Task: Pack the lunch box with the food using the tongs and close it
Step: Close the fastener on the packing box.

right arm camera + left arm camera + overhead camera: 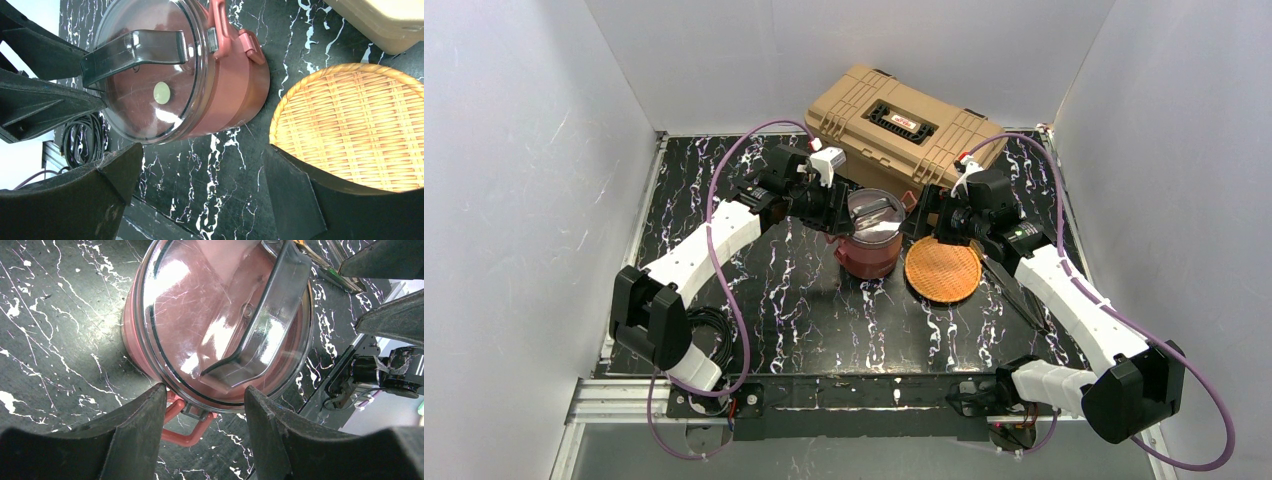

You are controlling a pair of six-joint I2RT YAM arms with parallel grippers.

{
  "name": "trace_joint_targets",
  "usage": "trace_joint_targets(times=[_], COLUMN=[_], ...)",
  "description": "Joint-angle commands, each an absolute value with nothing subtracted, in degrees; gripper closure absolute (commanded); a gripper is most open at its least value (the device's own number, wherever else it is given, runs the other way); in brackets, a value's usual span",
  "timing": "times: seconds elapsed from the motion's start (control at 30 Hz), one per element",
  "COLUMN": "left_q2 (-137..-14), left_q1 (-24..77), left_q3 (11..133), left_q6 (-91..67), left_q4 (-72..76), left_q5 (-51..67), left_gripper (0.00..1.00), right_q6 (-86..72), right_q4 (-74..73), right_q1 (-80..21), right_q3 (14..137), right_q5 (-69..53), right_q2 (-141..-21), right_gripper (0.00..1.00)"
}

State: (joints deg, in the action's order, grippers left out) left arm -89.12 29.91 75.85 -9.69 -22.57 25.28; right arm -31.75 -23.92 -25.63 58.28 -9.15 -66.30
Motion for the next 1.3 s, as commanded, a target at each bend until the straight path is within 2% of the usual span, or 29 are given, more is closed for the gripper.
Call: trace_joint_targets(times=[0.0, 1.27], left_q2=[-88.0, -84.0], left_q1=[31.2, 32.5], left_q3=[74.3, 72.7], left_q6=[-10.5, -10.2], left_q4=[-28.5, -29.3], left_q5=[25.7, 30.0], left_gripper=[0.45, 0.43], right_q6=[-32.1, -30.4], right_q4=[-23.2, -23.5], right_q1=[-25.9, -25.9], right_q3=[58.7, 59.1], right_q5=[-8.5, -9.0], right_q2=[-65.6, -66.8], right_gripper=[0.02, 0.02])
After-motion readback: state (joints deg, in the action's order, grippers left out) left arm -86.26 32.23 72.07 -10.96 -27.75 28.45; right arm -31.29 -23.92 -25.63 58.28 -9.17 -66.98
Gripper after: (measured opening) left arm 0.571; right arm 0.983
